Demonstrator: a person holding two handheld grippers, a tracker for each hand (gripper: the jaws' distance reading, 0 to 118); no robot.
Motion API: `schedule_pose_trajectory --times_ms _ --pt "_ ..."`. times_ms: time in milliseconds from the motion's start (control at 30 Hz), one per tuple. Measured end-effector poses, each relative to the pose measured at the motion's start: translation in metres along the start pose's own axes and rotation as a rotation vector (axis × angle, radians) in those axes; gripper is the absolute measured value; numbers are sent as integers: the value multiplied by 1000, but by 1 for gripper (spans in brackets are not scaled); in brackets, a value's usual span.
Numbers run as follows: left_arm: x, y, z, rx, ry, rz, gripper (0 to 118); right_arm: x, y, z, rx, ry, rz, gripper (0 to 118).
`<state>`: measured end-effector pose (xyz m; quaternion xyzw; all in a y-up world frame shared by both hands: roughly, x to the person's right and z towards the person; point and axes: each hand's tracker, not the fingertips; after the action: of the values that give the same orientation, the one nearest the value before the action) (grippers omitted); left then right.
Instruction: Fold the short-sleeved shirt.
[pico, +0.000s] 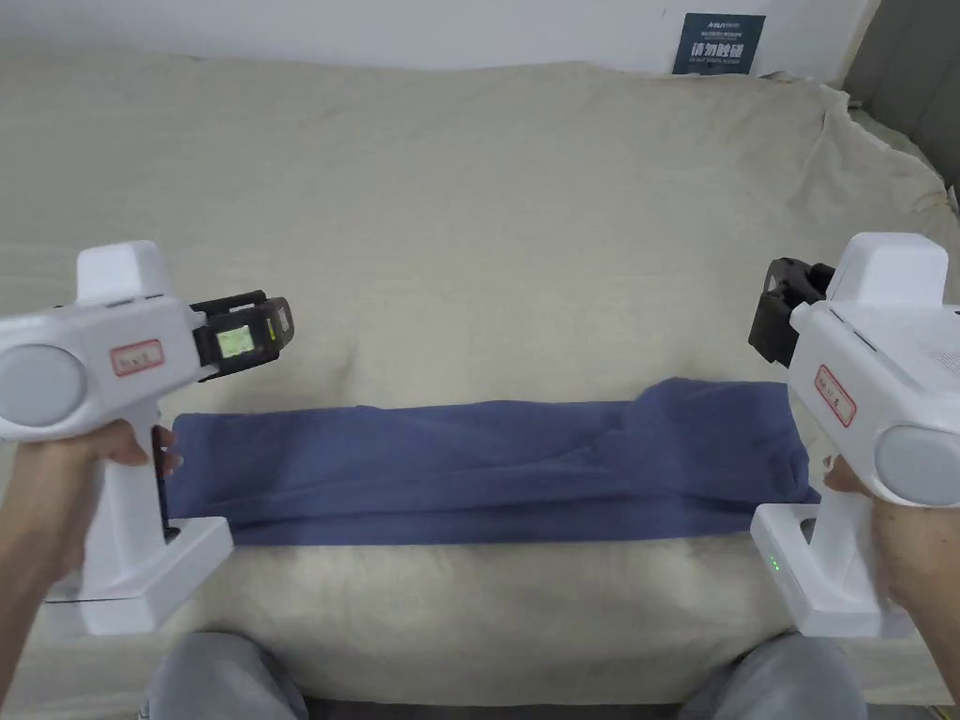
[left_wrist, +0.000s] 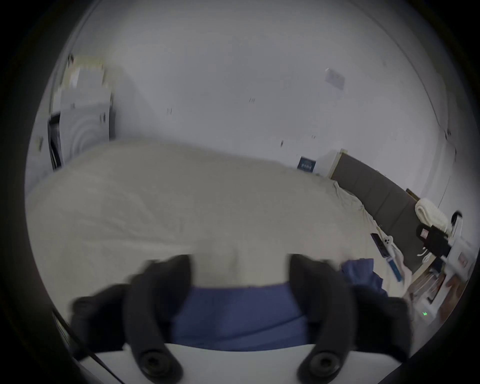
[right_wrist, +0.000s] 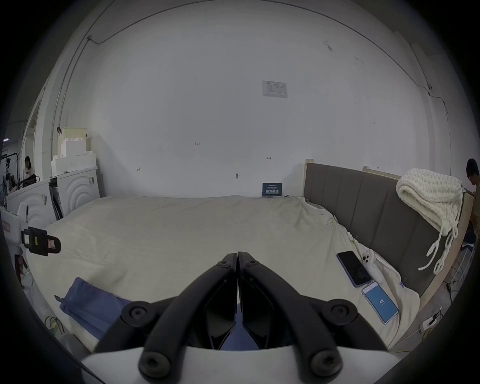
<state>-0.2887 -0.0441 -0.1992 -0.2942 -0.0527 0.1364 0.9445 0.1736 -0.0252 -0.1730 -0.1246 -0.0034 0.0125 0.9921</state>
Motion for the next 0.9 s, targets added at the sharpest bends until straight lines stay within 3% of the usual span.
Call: schedule_pose_trajectory --times_ms 200,333,500,633,900 --pt "-72 -9 -21 -218 -65 191 108 -1 -11 -8 -52 -16 10 0" --pt "-113 -25 -40 -325 4 202 109 0 -17 -13 -78 -30 15 0" --pt "-138 -45 -53 -459 -55 290 109 -4 -15 -19 -101 -69 73 0" --pt "-148 -57 -68 -552 -97 317 109 -3 -14 -25 -117 -75 72 0" --pt "-154 -55 -68 -528 -168 365 108 -7 -13 -29 -132 -89 79 0"
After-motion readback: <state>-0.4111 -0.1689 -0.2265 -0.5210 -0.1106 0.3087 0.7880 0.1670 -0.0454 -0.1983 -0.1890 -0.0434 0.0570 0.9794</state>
